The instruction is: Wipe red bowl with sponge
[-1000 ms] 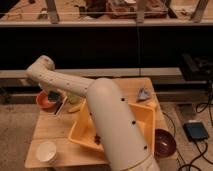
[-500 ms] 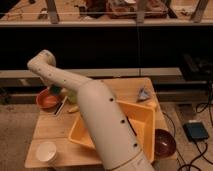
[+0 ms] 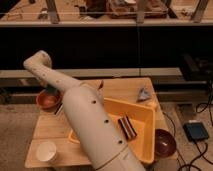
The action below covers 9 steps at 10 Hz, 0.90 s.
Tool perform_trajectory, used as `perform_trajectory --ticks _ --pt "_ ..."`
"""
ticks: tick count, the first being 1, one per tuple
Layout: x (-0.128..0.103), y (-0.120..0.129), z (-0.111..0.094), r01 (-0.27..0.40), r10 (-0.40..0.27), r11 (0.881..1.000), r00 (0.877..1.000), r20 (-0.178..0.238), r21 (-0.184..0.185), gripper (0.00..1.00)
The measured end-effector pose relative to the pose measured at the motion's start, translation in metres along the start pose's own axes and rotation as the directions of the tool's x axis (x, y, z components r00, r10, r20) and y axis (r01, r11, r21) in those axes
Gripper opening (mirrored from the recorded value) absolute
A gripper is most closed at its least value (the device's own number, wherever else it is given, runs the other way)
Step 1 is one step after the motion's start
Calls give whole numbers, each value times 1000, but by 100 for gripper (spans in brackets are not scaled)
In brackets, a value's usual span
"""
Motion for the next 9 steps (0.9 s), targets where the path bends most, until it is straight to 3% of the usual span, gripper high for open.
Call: perform_trajectory --ticks 4,5,7,9 --pt "-18 -45 8 90 -91 995 996 27 35 10" --pt "-55 -57 7 157 -161 985 985 58 72 10" --pt "-85 -59 4 184 -191 979 979 77 91 10" --pt "-91 -39 -1 169 -176 982 982 75 88 10"
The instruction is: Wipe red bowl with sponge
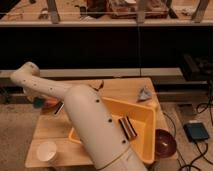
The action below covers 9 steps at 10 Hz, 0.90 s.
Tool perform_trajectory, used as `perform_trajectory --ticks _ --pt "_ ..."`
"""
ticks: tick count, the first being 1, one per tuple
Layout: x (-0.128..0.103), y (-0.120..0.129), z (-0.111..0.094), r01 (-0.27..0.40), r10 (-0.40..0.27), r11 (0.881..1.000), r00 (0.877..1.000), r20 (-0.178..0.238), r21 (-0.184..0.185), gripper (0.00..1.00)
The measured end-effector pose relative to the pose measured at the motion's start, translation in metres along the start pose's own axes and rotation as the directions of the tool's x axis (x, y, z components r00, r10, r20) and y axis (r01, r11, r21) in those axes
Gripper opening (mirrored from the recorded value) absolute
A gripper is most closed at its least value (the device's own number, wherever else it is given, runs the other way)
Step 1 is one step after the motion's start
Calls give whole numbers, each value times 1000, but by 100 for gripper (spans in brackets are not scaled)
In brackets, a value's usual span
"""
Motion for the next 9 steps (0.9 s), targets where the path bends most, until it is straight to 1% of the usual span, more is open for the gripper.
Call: perform_trajectory --ticks 1,3,5,7,9 --pt "-3 12 -5 -12 12 1000 1000 -6 -2 10" --pt "-6 46 -22 -55 55 998 998 -32 -17 10" --pt "0 70 -30 -95 93 995 994 -48 -39 10" --pt "18 84 -25 -137 133 988 989 -60 -64 10" --pt "40 90 -18 -157 152 984 986 -68 -81 10"
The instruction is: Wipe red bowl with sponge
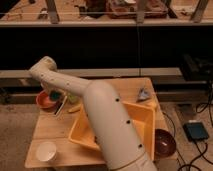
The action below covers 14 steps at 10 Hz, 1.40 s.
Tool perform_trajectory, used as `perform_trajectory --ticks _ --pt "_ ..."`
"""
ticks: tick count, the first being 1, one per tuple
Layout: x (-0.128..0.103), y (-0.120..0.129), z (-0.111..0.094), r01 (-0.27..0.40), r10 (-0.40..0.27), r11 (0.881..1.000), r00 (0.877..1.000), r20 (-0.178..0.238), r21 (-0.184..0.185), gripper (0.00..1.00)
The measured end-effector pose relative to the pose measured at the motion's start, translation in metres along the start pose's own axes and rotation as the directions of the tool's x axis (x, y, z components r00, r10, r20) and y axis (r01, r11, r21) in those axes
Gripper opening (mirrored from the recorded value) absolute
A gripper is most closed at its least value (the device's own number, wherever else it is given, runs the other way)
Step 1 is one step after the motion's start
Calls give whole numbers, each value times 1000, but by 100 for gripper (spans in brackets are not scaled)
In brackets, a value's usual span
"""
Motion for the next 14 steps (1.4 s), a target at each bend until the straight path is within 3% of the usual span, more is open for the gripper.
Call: perform_trajectory --ticks 3,6,10,14 --pt "15 -14 12 -6 6 1000 1000 13 -2 10" --pt "19 -30 20 0 0 1000 1000 27 21 10" --pt "13 -69 23 53 -57 995 997 48 82 10" --pt "-14 -79 29 91 -105 987 989 103 130 10"
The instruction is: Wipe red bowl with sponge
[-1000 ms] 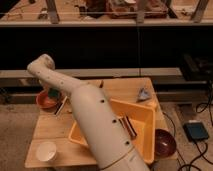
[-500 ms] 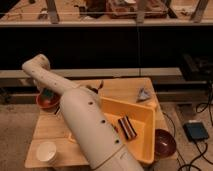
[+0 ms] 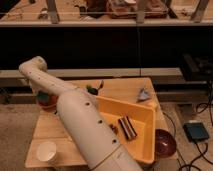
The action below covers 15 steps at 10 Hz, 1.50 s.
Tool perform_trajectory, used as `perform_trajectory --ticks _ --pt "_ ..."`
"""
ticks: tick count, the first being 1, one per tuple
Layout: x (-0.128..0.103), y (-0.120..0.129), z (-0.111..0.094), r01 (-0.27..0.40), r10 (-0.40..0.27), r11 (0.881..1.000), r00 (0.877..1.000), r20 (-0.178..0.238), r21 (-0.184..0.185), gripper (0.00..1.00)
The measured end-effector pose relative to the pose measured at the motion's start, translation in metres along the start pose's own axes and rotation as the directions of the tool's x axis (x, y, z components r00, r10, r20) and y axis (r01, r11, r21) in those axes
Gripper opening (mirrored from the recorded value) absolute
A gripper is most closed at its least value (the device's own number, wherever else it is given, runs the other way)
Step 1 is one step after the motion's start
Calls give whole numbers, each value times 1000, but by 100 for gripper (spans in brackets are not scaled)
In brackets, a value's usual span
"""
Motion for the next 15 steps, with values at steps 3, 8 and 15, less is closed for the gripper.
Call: perform_trajectory --ticks 3,8,15 --pt "-37 8 4 34 -34 999 998 52 3 10" --pt "-40 70 -30 -46 46 999 999 -6 -25 10" --pt "30 64 -40 -82 77 995 993 -90 -52 10"
